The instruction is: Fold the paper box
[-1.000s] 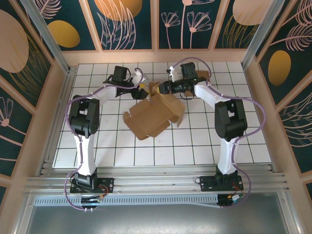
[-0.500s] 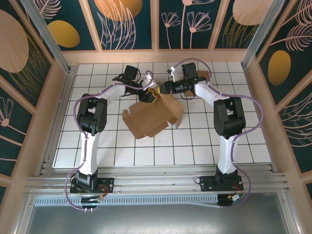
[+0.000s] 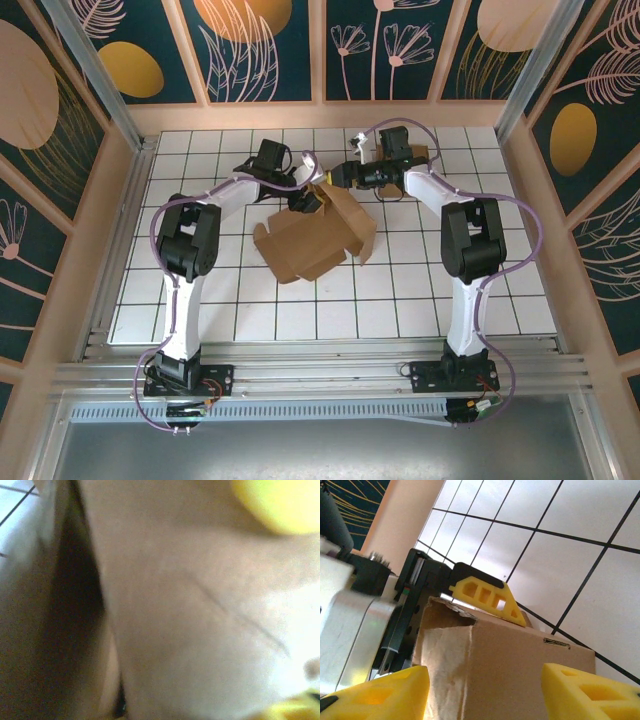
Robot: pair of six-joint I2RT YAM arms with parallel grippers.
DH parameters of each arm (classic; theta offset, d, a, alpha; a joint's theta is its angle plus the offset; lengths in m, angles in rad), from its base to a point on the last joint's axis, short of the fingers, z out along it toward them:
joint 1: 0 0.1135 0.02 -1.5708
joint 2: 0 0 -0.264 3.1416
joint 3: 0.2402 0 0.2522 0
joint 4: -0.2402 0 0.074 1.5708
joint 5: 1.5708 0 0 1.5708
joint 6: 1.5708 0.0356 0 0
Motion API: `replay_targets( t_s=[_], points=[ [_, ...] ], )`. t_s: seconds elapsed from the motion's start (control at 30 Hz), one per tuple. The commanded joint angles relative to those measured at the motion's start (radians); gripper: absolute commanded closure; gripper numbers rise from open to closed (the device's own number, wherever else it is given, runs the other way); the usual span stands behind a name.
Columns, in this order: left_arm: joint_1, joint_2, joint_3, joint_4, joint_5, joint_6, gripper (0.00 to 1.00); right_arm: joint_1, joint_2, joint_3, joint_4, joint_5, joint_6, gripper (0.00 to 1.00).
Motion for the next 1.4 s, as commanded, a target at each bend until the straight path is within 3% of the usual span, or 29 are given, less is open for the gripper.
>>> replay_targets(
  t_s=[0.0,0.1,0.17,0.3,0.43,0.5,0.67,0.87,1.03,1.2,1.37],
  points=[
    [-0.005,-0.051,-0.012,0.002,-0.002,0.034,0.23,-0.001,0.016,0.018,0.004,-0.025,-0.005,0.39],
    [-0.005,-0.091,-0.039,0.000,0.010,0.050,0.05,-0.001,0.017,0.018,-0.001,-0.019,-0.012,0.39],
    [-0.005,-0.131,-0.078,0.028,0.016,0.048,0.01,-0.002,0.019,0.018,-0.004,-0.016,-0.016,0.39],
    [-0.005,-0.227,-0.163,0.091,-0.014,0.048,0.01,-0.002,0.020,0.022,-0.019,-0.008,-0.027,0.40],
    [0.007,-0.317,-0.252,0.127,-0.135,0.061,0.01,-0.001,0.019,0.026,-0.024,-0.005,-0.030,0.40],
    [0.032,-0.342,-0.276,0.126,-0.145,0.064,0.01,0.000,0.018,0.027,-0.025,-0.008,-0.030,0.40],
    [0.092,-0.321,-0.268,0.120,-0.101,0.068,0.03,0.000,0.018,0.029,-0.024,-0.008,-0.029,0.40],
    [0.097,-0.212,-0.196,0.107,-0.170,0.109,0.07,0.000,0.017,0.030,-0.032,-0.010,-0.033,0.40],
    [0.096,-0.097,-0.069,0.087,-0.125,0.081,0.15,0.000,0.022,0.041,-0.040,-0.010,-0.037,0.40],
    [0.095,-0.056,-0.021,0.096,-0.016,0.084,0.16,0.002,0.028,0.048,-0.037,-0.017,-0.031,0.40],
    [0.093,0.001,0.072,-0.034,0.100,0.128,0.17,0.002,0.034,0.050,-0.040,-0.017,-0.033,0.41]
  ],
)
